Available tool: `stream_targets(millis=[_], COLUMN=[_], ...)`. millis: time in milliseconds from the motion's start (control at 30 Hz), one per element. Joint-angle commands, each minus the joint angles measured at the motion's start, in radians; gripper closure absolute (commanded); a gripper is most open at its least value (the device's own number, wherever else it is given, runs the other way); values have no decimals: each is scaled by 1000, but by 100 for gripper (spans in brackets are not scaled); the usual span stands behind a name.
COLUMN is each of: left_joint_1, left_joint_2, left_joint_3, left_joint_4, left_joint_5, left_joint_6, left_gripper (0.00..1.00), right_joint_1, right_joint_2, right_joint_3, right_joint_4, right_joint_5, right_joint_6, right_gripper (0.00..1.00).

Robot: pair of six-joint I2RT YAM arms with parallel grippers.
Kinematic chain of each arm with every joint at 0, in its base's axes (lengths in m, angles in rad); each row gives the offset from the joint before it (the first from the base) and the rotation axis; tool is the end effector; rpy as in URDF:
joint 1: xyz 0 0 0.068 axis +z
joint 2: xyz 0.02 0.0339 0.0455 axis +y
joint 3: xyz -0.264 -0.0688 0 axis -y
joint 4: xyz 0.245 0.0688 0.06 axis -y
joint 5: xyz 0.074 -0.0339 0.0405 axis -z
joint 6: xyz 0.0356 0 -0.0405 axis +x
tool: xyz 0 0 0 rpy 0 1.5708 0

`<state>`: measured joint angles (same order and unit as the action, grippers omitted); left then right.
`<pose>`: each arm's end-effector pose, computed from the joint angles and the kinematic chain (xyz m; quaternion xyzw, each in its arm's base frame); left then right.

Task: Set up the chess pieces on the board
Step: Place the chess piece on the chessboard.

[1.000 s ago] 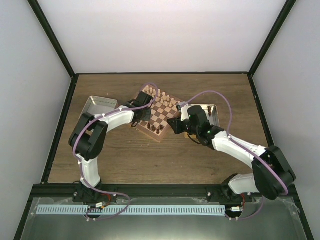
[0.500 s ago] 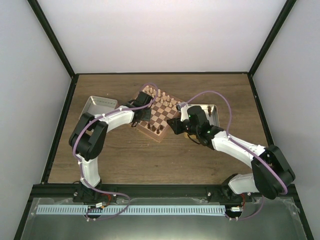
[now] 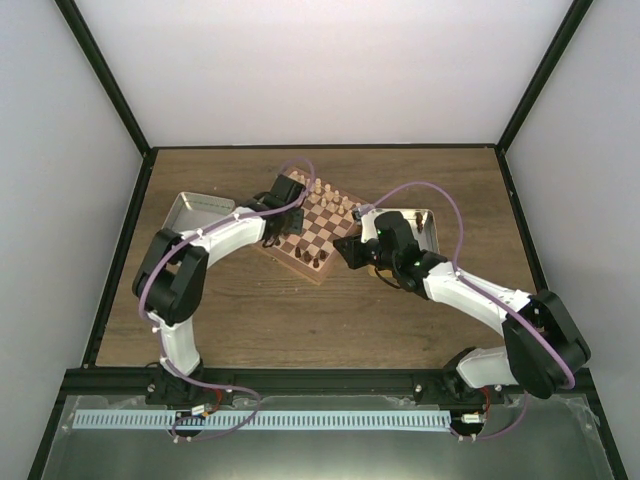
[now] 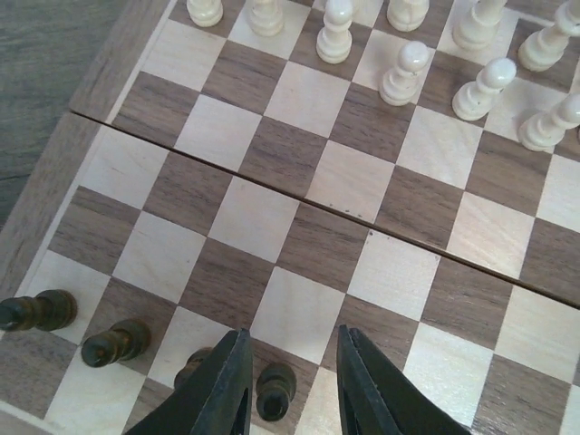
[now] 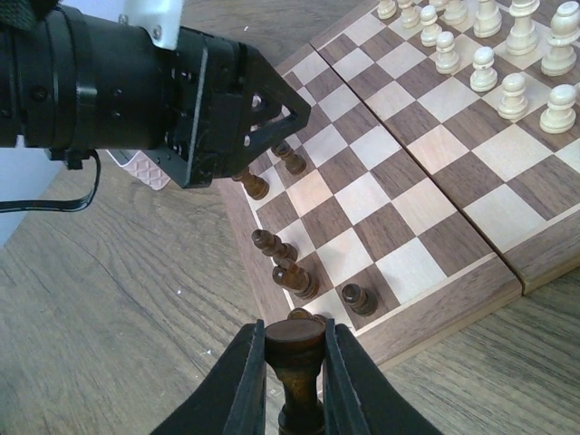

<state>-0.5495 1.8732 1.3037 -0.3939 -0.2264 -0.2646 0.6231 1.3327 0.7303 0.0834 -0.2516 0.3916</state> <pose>0.3447 -0.2017 0.1947 0.1012 0.9433 -0.0187 0.3155 0.2285 0.1751 0.2269 -0.1617 0.8450 0.3368 0.3826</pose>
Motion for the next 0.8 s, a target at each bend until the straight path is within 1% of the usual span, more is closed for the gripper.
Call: stream_targets(millis=[0, 67, 133, 200, 267, 367, 400, 467, 533, 633, 700, 767], left_joint_1=[7, 12, 15, 22, 26, 28, 29, 31, 32, 32, 33, 33], left_joint_2=[-77, -133, -215, -311, -408, -540, -591, -650, -696, -775, -808, -812], left_joint_3=[26, 10, -34, -101, -184, -303, -342, -394, -424, -498, -553, -565], left_joint_4=[-17, -9, 33, 98, 180, 280, 313, 352, 366, 456, 528, 548], left_joint_5=[-4, 4, 18, 78, 152, 263, 301, 386, 446, 545, 606, 649], left_joint_6=[-27, -57, -77, -86, -95, -105, -118, -139, -176, -231, -248, -249], left_gripper=[72, 69, 64, 59, 55, 49, 46, 43, 42, 41, 40, 42], right_joint_1=[-3, -3, -3, -3, -3, -3, -2, 3, 21, 27, 27, 27], right_joint_2=[5, 11, 19, 29, 46, 81, 94, 119, 134, 131, 128, 131], right_joint_3=[44, 55, 68, 79, 95, 130, 130, 138, 162, 190, 201, 205], right_joint_4=[24, 30, 54, 93, 128, 142, 205, 322, 394, 388, 383, 407], right_joint_5=[-24, -38, -57, -74, -82, -89, -141, -228, -264, -247, -253, -295], right_joint_6=[14, 30, 73, 153, 275, 527, 580, 644, 621, 608, 636, 698], right_gripper=[91, 91, 91, 91, 91, 91, 92, 92, 92, 92, 92, 91])
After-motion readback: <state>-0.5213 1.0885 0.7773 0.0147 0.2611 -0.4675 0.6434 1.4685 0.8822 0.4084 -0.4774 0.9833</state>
